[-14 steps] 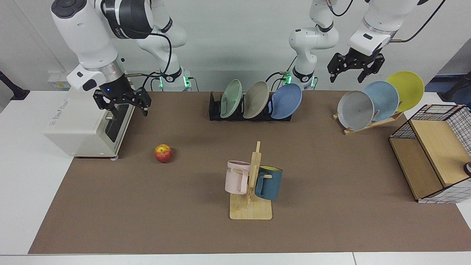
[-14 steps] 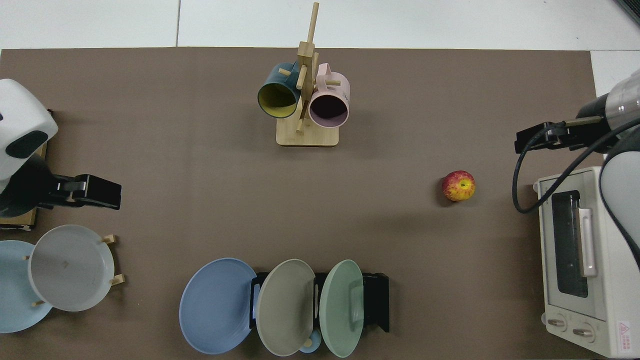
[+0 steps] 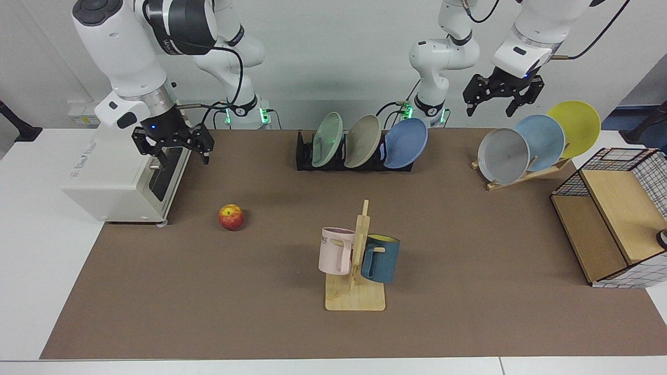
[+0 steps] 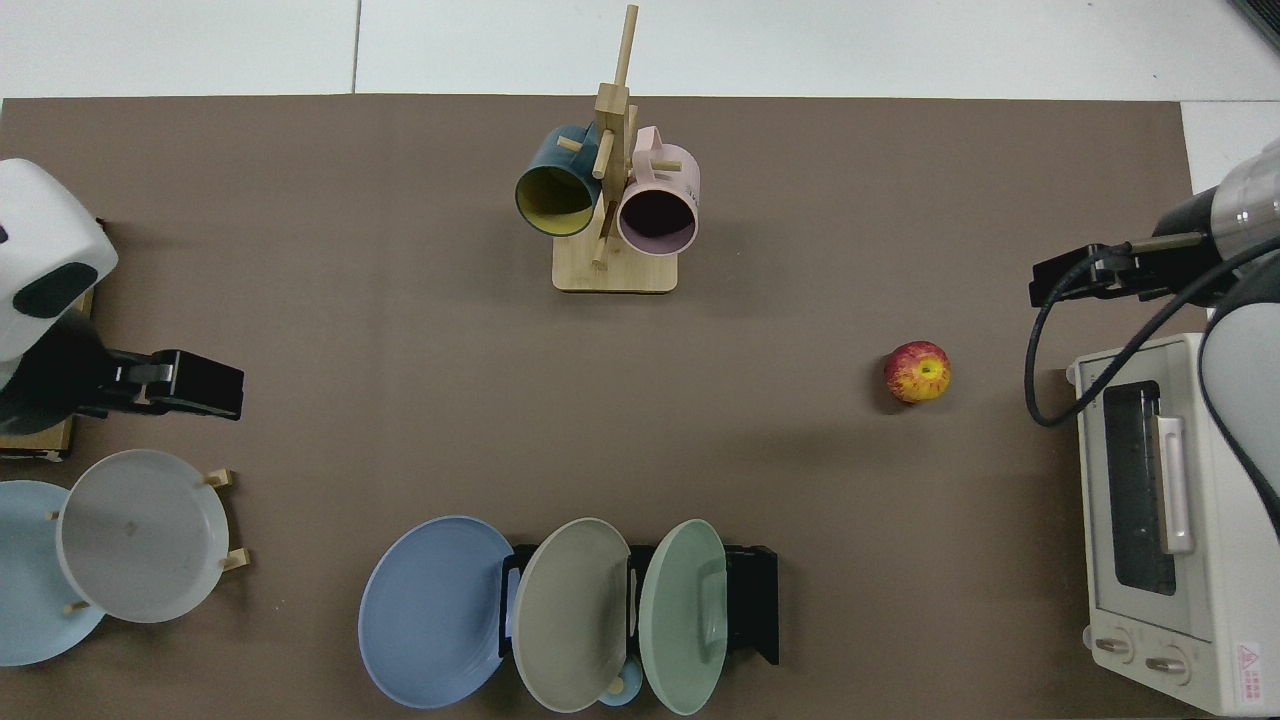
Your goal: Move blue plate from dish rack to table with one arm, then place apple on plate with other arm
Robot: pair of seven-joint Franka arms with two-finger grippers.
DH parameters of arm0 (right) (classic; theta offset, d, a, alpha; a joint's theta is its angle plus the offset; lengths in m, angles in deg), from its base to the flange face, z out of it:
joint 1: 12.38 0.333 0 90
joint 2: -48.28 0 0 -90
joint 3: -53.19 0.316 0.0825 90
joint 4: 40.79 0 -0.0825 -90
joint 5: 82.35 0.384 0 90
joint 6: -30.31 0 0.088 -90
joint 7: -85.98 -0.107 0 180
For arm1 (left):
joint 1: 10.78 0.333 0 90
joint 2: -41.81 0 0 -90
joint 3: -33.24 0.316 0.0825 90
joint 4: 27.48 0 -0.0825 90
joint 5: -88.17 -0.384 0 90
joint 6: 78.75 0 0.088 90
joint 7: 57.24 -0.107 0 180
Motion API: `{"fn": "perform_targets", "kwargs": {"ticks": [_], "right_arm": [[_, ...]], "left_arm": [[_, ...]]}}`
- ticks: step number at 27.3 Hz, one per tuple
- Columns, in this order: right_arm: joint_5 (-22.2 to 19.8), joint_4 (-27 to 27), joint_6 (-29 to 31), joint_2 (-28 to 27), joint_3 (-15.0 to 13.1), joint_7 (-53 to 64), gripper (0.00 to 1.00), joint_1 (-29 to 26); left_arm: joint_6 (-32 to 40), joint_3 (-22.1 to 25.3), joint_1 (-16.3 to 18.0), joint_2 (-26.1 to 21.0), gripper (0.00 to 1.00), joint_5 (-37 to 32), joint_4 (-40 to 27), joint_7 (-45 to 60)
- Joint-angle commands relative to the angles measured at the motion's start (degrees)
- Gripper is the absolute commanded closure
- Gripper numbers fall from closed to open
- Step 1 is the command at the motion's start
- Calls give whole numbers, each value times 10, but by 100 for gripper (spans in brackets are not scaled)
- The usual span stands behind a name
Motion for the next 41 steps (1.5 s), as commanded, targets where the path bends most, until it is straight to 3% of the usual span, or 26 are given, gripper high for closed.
{"fn": "perform_targets", "kwargs": {"ticks": [1, 7, 17, 22, 29, 37, 41], "right_arm": [[8, -13, 11, 11, 5, -9, 0, -6], [8, -13, 11, 11, 5, -9, 0, -6], [8, -13, 11, 11, 5, -9, 0, -6], [8, -13, 11, 11, 5, -9, 0, -6], [8, -13, 11, 11, 5, -9, 0, -6], [8, -13, 11, 11, 6, -9, 0, -6], [8, -13, 11, 11, 5, -9, 0, -6]], "left_arm": [[0, -1, 3, 14, 0, -1, -16, -1], [-7, -1, -2, 28, 0, 1, -43, -2], [-144, -10, -4, 136, 0, 46, -270, -7], [-172, -18, -22, 145, 0, 48, -345, -9], [-270, -28, -36, 164, 1, 53, -476, -7], [-290, -50, -43, 164, 1, 71, -542, -9], [-279, -52, -45, 165, 1, 81, -544, -1]]}}
